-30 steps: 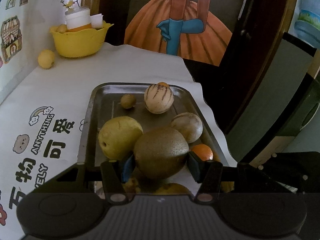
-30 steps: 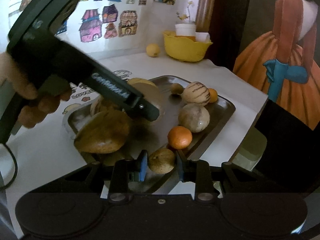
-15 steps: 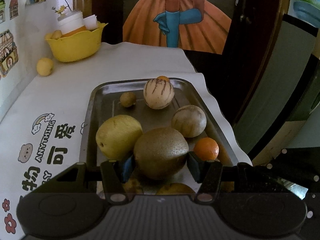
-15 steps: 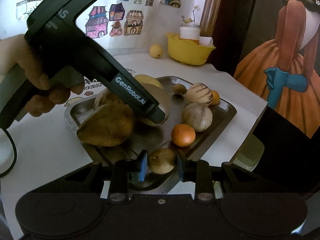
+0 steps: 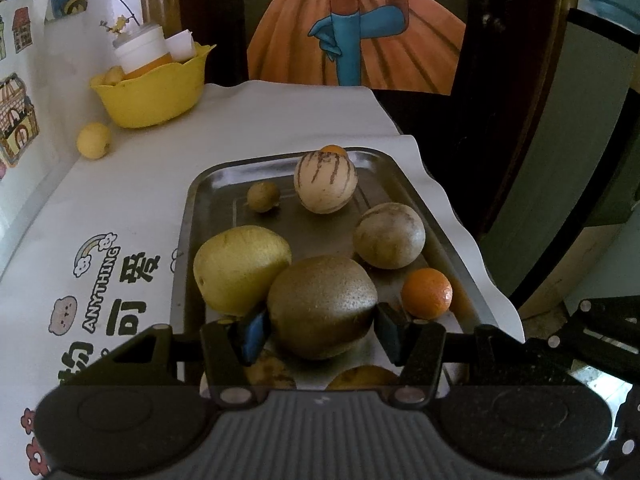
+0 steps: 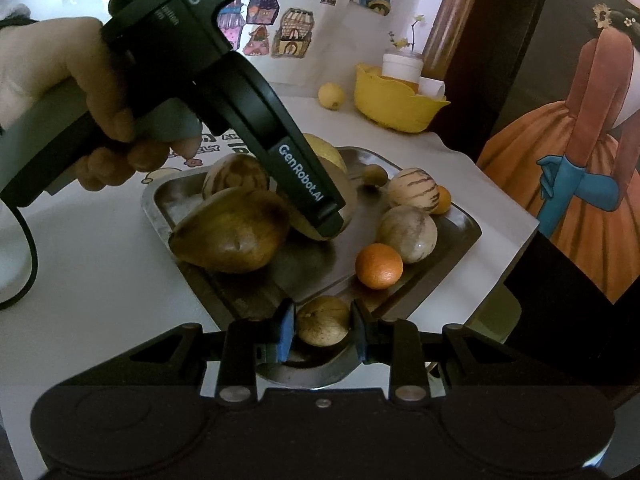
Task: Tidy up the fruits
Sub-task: 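Lower the kiwi and the small brown fruit down into the tray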
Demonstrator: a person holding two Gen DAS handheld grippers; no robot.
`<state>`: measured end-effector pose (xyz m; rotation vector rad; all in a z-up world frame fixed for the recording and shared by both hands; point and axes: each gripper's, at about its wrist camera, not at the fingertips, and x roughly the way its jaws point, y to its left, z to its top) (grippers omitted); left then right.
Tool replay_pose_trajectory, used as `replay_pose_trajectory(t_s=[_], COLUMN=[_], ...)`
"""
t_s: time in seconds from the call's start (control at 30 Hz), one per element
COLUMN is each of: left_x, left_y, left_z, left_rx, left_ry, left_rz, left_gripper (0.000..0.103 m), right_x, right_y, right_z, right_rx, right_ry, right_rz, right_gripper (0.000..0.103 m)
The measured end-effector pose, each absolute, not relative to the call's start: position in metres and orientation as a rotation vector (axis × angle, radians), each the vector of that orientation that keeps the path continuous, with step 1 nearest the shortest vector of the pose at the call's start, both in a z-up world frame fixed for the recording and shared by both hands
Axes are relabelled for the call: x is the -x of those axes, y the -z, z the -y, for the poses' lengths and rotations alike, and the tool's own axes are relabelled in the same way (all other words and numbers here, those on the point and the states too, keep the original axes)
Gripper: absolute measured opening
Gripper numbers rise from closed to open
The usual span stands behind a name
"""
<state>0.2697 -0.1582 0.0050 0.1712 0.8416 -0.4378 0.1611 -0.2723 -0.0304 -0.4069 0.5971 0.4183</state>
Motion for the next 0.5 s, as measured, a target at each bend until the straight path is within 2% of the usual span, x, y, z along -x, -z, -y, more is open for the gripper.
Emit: replay_pose_trajectory(t_s=[0.5], left_x=[-0.2715], left_y=[-0.0060], left_z=[0.1586], left_rx=[-0.166], left_ry=[0.428], left_rz=[-0.855], left_gripper=[0.062], right_x=[-0.1601], right_y=[0.0318], right_z=[0.2725], right_rx=[0.407], right_ry=[-0.414], right_rz=[-0.591], right_gripper=[0.032])
